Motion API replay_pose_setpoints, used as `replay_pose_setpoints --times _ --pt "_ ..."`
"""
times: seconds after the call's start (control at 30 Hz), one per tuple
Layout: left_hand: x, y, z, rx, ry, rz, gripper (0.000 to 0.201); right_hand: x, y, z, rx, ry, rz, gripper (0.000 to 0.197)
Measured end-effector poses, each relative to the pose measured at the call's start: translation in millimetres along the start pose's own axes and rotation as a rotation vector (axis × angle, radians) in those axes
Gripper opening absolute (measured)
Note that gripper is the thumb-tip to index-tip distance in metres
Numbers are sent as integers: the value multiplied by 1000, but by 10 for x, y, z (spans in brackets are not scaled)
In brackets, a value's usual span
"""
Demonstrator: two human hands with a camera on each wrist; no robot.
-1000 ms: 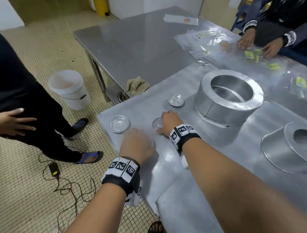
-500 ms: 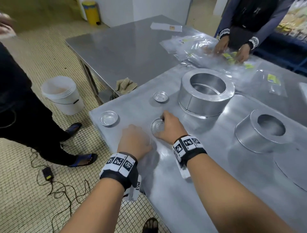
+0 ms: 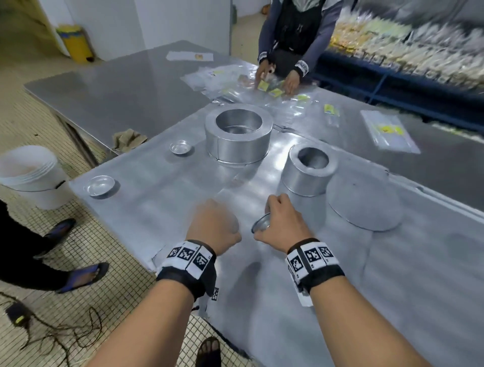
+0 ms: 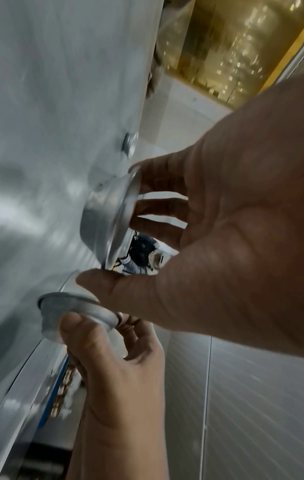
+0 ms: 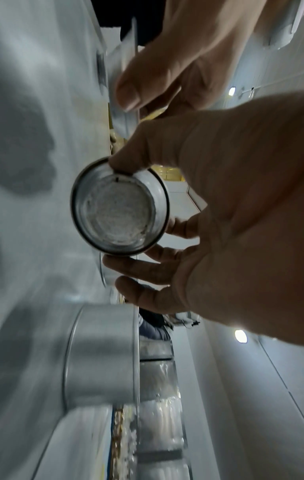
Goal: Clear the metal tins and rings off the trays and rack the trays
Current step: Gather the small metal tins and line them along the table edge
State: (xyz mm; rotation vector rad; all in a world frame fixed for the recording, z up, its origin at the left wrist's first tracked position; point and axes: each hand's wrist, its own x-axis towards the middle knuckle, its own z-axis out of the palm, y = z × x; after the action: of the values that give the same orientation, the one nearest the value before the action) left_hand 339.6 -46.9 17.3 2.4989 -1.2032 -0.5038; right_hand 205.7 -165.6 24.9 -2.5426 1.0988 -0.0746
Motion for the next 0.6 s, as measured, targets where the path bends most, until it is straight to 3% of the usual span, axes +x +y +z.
replay_pose_setpoints --times 0.23,0.6 --pt "-331 974 487 61 -95 157 63 -906 935 -300 -5 -11 154 40" --pt "-966 2341 1270 144 -203 404 69 -2256 2211 -623 31 28 412 53"
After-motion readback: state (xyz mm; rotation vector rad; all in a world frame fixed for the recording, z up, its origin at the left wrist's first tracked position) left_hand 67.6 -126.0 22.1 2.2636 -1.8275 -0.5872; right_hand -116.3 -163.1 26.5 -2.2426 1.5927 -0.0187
